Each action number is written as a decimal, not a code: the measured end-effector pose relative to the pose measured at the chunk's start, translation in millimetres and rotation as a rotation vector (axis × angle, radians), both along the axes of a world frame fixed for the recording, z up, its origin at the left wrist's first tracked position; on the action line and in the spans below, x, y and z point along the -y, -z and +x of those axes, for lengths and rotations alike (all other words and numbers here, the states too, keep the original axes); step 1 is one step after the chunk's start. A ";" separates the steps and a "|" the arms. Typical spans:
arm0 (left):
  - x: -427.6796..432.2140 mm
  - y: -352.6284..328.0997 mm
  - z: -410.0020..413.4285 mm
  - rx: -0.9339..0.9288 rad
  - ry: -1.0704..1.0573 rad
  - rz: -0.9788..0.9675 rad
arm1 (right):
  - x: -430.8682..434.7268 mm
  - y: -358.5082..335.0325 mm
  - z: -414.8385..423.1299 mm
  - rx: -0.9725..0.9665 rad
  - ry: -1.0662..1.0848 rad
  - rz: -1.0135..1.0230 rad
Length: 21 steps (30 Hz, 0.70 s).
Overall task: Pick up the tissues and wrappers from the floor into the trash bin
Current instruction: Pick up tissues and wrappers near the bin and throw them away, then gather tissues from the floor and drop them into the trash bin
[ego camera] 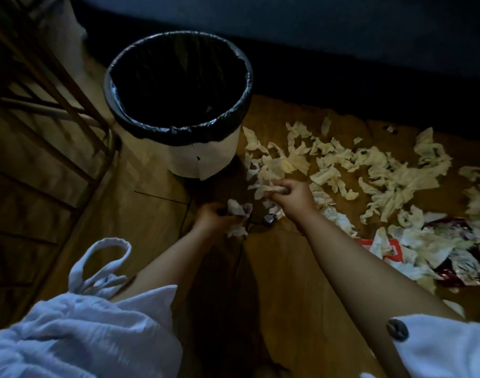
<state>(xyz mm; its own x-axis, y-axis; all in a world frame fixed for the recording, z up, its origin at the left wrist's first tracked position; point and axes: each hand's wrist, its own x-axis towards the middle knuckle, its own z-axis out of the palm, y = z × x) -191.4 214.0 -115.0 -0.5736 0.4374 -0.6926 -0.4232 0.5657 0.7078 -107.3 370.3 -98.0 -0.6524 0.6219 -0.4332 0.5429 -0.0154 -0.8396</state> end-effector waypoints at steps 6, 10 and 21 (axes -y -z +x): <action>-4.3 -88.9 14.3 -0.007 -0.030 0.040 | -1.3 -73.5 3.3 0.020 0.033 -0.093; -10.5 -158.2 1.8 -0.021 -0.117 0.051 | -7.2 -136.6 -1.8 0.028 0.053 -0.159; -19.6 -244.8 -65.7 -0.140 -0.306 0.073 | -13.0 -218.9 -78.0 -0.007 0.040 -0.264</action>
<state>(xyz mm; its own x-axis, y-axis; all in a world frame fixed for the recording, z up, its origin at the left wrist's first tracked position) -257.1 233.6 129.9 -0.7732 0.2755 -0.5711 -0.4613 0.3735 0.8048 -185.3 383.3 120.9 -0.6329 0.5135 -0.5795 0.5318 -0.2556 -0.8073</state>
